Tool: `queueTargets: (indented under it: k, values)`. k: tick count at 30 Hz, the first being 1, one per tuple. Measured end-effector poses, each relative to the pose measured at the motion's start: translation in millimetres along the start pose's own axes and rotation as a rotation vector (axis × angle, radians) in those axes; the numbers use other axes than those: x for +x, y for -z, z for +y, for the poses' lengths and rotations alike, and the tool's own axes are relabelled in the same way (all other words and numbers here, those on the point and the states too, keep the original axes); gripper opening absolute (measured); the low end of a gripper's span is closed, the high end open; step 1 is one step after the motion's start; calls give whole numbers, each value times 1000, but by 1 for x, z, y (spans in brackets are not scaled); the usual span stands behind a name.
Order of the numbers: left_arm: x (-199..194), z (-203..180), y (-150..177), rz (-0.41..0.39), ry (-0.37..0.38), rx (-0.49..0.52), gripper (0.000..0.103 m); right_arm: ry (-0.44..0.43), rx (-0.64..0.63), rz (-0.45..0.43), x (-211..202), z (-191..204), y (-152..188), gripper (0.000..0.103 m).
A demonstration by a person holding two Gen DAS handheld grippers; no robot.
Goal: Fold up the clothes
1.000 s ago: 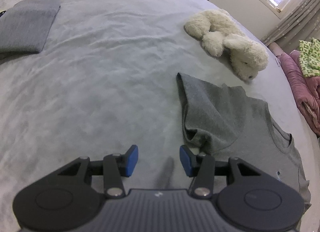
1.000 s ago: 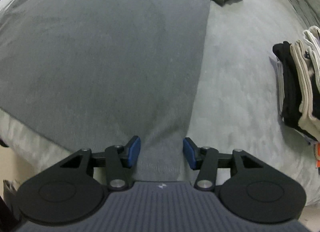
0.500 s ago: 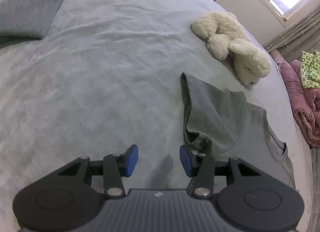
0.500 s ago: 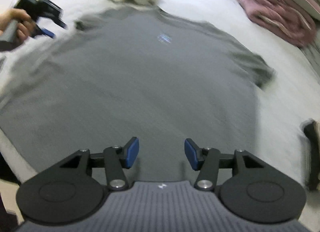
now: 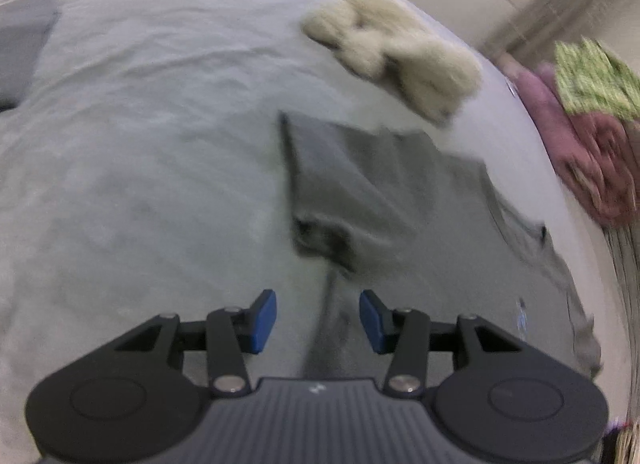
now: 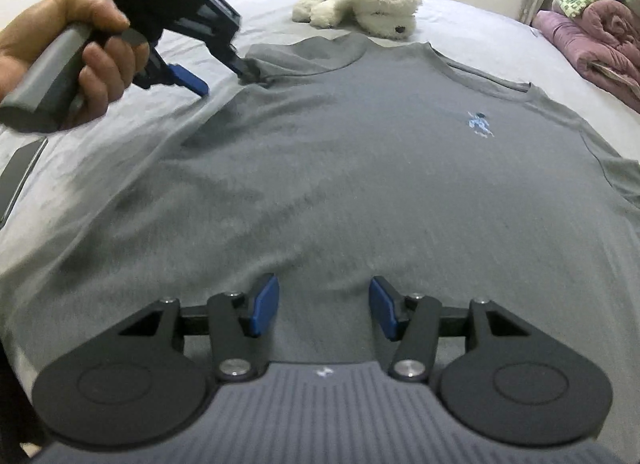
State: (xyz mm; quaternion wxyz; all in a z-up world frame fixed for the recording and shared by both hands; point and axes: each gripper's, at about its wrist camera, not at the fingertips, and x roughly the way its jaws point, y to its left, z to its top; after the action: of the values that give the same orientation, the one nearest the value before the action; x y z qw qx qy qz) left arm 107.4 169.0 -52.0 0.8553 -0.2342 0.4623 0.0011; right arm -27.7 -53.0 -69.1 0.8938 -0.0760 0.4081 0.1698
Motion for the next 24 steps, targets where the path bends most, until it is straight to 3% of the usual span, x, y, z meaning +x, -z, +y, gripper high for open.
queueTargets:
  k: [5, 9, 14, 19, 24]
  values:
    - [9, -18, 8, 11, -50, 114, 48, -7, 30, -21, 7, 8, -3, 55]
    - [12, -8, 2, 11, -52, 76, 48, 17, -28, -22, 8, 20, 1, 55]
    - [11, -8, 1, 8, -55, 77, 48, 2, 12, -41, 3, 22, -3, 55]
    - [9, -11, 1, 0, -61, 100, 50, -50, 25, -86, 2, 38, -1, 41]
    - [4, -7, -5, -22, -55, 111, 50, -85, 9, -106, 0, 60, 0, 37]
